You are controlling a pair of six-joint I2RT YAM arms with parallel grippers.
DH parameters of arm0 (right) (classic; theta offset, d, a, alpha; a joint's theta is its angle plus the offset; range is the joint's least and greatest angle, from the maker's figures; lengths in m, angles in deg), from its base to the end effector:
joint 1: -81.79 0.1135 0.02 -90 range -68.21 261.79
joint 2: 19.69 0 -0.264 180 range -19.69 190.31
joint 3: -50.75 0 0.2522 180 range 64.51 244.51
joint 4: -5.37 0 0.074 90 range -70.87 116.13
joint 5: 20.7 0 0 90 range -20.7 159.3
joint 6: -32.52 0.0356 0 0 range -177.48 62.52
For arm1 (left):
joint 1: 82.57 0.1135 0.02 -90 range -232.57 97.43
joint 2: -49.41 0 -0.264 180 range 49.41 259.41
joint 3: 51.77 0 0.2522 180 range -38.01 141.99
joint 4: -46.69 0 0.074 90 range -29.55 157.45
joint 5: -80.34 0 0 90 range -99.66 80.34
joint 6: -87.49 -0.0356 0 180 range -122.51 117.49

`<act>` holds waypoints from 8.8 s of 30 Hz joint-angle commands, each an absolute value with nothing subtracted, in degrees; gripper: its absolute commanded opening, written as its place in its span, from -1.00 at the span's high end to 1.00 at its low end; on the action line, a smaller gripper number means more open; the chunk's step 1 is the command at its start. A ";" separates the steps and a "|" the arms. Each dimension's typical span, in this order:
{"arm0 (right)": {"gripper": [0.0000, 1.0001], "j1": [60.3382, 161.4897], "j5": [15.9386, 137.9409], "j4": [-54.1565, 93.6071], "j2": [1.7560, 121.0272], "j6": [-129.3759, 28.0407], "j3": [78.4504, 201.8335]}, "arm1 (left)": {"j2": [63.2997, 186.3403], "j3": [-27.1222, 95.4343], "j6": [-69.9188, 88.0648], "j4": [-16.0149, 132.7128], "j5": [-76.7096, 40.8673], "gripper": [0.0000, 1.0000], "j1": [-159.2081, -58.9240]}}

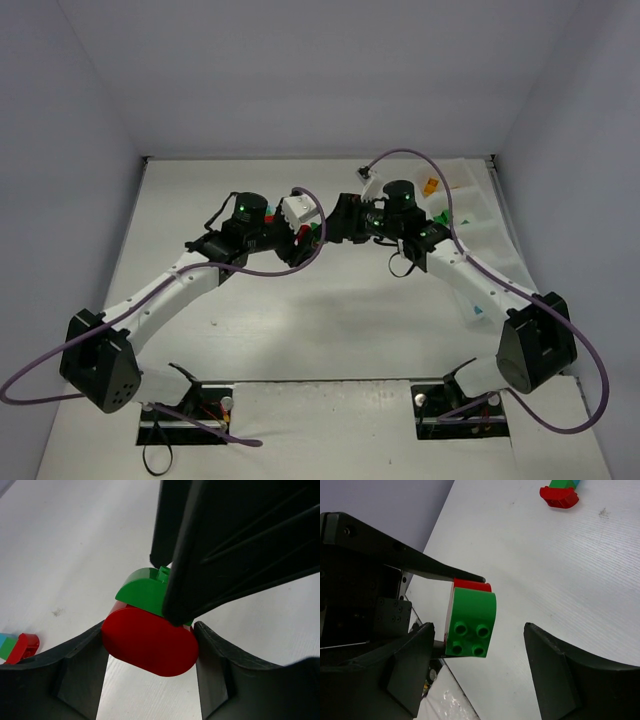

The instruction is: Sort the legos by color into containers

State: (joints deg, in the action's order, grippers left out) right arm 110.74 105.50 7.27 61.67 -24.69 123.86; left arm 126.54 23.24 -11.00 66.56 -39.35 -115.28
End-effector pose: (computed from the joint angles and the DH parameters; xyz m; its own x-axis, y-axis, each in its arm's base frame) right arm 0.2795 0.1786 0.3202 -0.6167 0.1583 -0.7711 -0.6725 0.4032 0.6206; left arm 0.2517 -0.1826 0.3222 -0.1853 0.2714 -0.9445 0.8930 0.4476 -0.0465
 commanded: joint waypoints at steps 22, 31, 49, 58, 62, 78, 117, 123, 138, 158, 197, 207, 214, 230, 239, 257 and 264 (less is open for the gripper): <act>1.00 97.36 93.68 13.13 56.25 -35.38 126.29 | 123.51 20.00 -10.42 61.86 -36.29 0.67 -116.40; 0.90 82.69 58.24 18.69 62.13 -39.38 129.27 | 119.38 15.69 -4.89 57.91 -38.14 0.67 -116.40; -0.50 74.67 65.25 16.23 80.69 -41.57 142.82 | 115.33 12.35 -3.21 57.11 -39.10 0.66 -116.40; -0.51 80.01 99.65 15.26 67.61 -41.14 135.97 | 115.86 12.79 -4.70 54.30 -40.33 0.64 -116.49; -0.51 88.19 111.36 14.65 64.08 -38.15 133.95 | 116.91 14.19 -5.76 54.39 -40.51 0.58 -116.40; -0.62 111.48 115.88 5.42 63.45 -26.90 130.33 | 117.44 17.80 -5.94 54.83 -40.25 0.58 -116.41; 1.00 73.63 65.17 22.03 59.41 -38.41 128.31 | 117.62 14.37 7.51 64.40 -18.37 -0.70 -116.14; 0.89 67.82 59.72 23.00 60.38 -37.36 127.18 | 118.85 16.04 9.27 68.53 -15.02 -0.70 -115.18; -0.17 64.38 65.34 22.73 65.83 -32.35 124.54 | 126.75 23.24 12.35 73.10 -15.20 -0.70 -107.62; -0.29 75.63 88.89 17.20 48.61 -33.40 119.27 | 159.60 54.33 33.35 87.95 6.41 -0.70 -105.68; -0.31 75.63 96.37 16.23 46.58 -34.19 112.67 | 177.11 65.61 25.27 86.55 2.56 -0.70 -101.73; -0.29 75.81 99.70 16.14 47.37 -35.07 113.11 | 172.56 58.94 22.37 83.14 1.15 0.19 -101.81; -0.22 79.66 104.80 16.14 49.56 -35.25 116.79 | 155.43 43.39 9.38 68.75 -7.97 0.66 -103.39; 0.09 101.64 110.69 12.28 60.55 -29.71 130.41 | 124.67 17.19 -15.15 57.02 -41.65 0.64 -107.00; -0.25 109.02 112.54 12.27 66.08 -28.30 134.20 | 116.66 12.88 -18.41 60.36 -42.62 0.59 -109.81; -0.14 113.69 116.22 12.27 70.22 -27.51 136.23 | 114.01 12.70 -22.11 63.71 -40.42 0.57 -112.45; -0.10 114.48 117.20 12.27 71.54 -27.16 136.23 | 113.14 12.79 -22.19 63.18 -39.98 0.57 -113.15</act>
State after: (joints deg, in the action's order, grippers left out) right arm 114.02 114.68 15.45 71.84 -27.66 133.54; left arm 115.39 11.83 -20.75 66.21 -39.57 -112.54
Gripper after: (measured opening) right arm 0.553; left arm 0.570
